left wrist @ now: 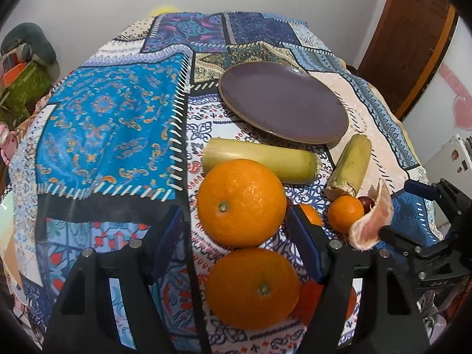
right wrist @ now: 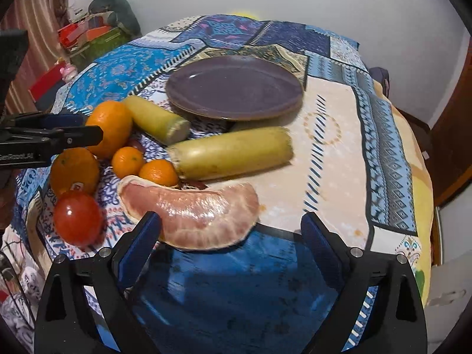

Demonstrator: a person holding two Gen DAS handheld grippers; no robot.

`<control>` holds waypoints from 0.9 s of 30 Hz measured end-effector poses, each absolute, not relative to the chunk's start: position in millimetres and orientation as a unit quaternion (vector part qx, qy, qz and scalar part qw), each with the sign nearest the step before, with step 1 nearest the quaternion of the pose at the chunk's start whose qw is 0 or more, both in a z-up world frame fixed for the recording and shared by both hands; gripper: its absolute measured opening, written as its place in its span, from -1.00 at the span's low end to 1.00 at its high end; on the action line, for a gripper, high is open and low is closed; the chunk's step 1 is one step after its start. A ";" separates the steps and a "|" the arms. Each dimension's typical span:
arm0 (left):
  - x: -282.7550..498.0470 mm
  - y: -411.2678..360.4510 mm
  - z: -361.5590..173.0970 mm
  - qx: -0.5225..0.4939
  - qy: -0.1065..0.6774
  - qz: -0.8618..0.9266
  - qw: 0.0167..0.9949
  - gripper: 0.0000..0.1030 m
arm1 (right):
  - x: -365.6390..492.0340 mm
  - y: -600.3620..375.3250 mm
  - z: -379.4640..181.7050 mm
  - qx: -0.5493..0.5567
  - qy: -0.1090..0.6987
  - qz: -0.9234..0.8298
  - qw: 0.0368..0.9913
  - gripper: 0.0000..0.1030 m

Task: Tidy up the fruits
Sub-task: 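Grasp the pink pomelo segment with the right tool while the left tool grasps a large orange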

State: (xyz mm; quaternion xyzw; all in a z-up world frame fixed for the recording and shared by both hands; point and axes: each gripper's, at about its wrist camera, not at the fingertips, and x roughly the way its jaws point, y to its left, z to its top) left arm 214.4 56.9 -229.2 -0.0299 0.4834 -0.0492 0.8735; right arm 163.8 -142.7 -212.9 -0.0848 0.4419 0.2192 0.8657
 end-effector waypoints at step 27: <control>197.1 65.9 -197.5 -0.058 0.441 -0.034 0.895 0.30 | 156.2 -132.8 -209.1 -0.097 0.446 0.219 0.862 0.84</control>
